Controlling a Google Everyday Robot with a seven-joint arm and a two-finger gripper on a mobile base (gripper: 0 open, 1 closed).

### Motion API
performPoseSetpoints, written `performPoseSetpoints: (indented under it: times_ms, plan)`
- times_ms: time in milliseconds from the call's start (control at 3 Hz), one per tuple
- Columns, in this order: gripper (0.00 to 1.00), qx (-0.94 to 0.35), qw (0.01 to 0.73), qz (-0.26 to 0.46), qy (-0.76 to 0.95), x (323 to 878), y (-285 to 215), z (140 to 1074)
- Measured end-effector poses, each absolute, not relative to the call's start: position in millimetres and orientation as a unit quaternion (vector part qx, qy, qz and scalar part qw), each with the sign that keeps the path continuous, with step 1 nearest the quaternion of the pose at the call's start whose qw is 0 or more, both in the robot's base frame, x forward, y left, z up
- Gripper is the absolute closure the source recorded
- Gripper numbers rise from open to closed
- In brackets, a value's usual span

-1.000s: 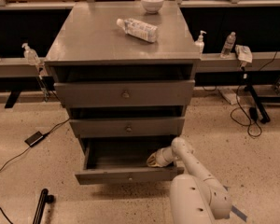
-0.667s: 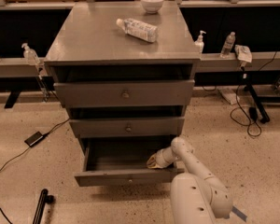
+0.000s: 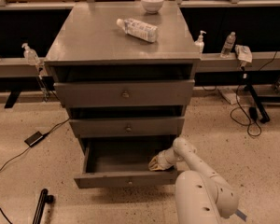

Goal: Open bottom drawer

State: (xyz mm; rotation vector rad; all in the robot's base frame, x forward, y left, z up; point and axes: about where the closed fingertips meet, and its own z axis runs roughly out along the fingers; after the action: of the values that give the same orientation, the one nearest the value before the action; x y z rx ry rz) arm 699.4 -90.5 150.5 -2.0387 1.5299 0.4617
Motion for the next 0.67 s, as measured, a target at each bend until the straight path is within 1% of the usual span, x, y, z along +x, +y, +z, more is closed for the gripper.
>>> performPoseSetpoints:
  times_ms: [333,667]
  plan:
    - [1.00,-0.751,0.274,0.183,0.572,686.3,-97.7,160.4]
    - [1.00,-0.744,0.292,0.192,0.570,680.5,-99.6,176.0]
